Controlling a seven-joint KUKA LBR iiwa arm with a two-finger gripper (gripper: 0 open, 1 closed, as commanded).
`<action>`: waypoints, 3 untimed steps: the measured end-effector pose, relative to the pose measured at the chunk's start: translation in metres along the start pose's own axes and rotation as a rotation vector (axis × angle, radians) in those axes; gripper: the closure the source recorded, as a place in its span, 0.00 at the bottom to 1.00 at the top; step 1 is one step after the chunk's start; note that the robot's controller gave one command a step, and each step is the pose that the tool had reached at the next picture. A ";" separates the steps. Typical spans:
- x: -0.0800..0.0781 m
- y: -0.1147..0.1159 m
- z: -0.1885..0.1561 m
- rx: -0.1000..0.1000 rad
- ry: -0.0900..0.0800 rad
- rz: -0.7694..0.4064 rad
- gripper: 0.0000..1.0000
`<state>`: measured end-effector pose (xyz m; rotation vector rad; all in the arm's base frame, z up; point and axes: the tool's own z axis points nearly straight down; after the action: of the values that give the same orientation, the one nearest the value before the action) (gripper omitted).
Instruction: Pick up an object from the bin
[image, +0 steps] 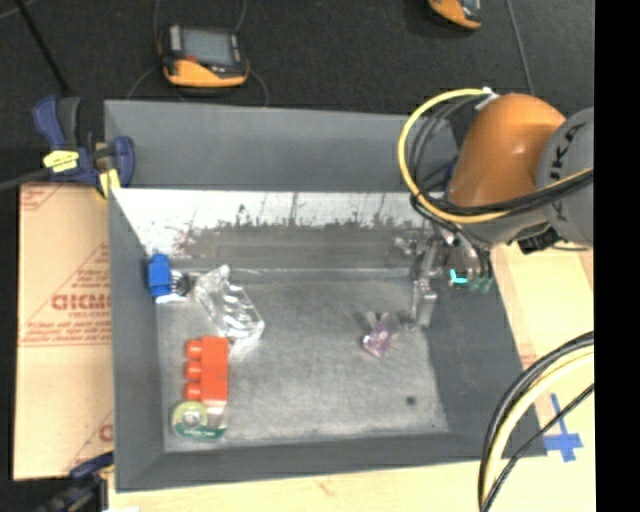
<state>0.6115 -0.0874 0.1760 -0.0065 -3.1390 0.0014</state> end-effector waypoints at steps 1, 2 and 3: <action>0.016 -0.005 0.106 0.002 -0.006 -0.714 0.00; 0.009 0.013 0.073 0.001 -0.011 -0.667 0.00; 0.031 0.002 0.063 0.000 -0.006 -0.444 0.00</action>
Offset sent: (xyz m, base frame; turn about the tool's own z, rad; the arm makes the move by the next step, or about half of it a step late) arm -0.0174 -0.0037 -0.1060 -0.7158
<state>0.5804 -0.0853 0.1126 0.6863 -3.0693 0.0002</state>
